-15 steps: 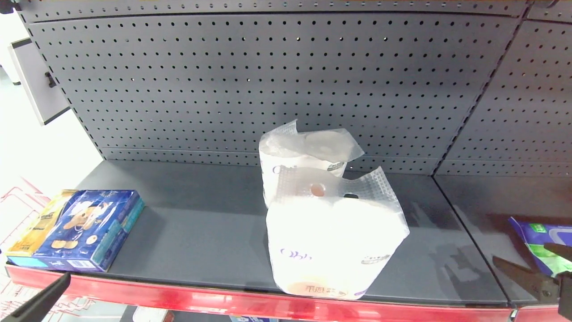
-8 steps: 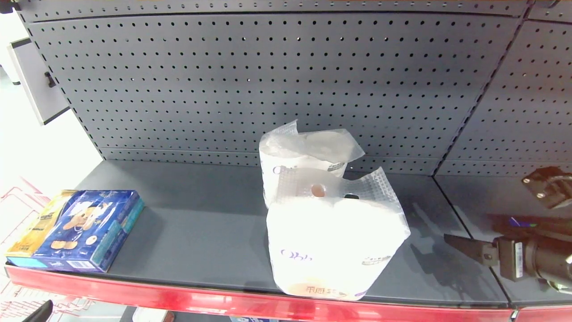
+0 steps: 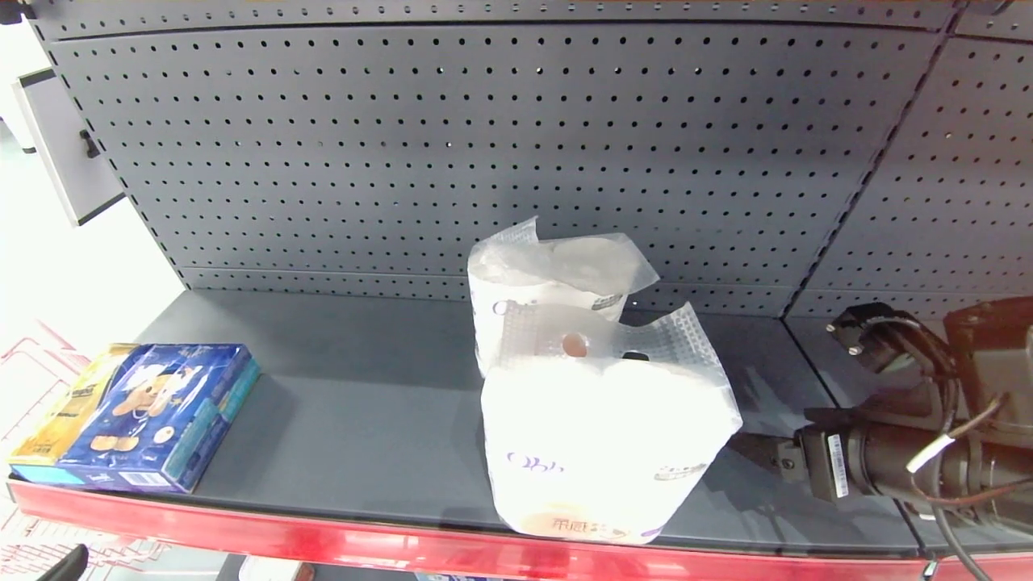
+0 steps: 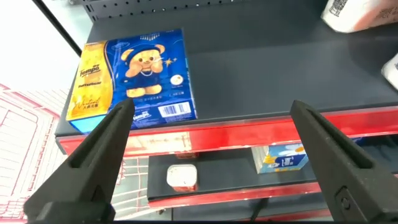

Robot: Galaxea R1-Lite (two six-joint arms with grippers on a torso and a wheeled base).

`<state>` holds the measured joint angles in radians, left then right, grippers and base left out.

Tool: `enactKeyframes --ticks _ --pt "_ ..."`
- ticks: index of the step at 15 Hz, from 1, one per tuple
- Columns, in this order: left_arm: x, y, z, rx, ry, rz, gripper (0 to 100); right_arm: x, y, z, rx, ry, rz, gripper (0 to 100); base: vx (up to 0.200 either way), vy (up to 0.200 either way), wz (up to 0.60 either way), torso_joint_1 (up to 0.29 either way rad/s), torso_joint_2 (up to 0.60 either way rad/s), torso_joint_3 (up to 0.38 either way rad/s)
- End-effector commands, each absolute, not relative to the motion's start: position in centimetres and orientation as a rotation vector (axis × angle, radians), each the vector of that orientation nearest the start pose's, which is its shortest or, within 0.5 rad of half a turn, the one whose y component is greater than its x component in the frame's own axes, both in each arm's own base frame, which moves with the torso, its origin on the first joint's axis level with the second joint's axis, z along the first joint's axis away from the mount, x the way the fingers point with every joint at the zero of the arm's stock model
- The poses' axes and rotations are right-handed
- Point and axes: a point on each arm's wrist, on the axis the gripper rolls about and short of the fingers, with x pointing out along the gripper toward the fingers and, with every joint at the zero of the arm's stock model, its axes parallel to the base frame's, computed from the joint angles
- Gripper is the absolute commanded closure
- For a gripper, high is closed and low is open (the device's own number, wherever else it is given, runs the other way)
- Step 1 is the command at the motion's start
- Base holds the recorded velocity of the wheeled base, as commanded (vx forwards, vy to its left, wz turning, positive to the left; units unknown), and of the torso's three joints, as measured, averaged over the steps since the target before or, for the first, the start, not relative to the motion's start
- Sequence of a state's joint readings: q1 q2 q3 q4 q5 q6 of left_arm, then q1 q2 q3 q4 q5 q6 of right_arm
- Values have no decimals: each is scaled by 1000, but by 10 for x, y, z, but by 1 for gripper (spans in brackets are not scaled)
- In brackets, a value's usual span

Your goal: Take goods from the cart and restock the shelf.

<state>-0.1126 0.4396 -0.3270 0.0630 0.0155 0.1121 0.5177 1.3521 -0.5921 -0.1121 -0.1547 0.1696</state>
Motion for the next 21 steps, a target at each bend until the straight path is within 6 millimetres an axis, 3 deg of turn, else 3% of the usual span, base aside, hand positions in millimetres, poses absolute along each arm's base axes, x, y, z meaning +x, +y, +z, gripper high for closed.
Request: enactKeyframes --ticks 1,11,21 --pt "12 -1 165 122 172 -108 0 175 107 162 -74 665 319 0 0 0 0 0 0 0" --pt "12 -1 165 120 177 -109 0 158 123 147 -149 708 391 0 0 0 0 0 0 0" --pt "13 -1 164 105 182 -108 0 167 136 146 -164 719 412 0 0 0 0 0 0 0"
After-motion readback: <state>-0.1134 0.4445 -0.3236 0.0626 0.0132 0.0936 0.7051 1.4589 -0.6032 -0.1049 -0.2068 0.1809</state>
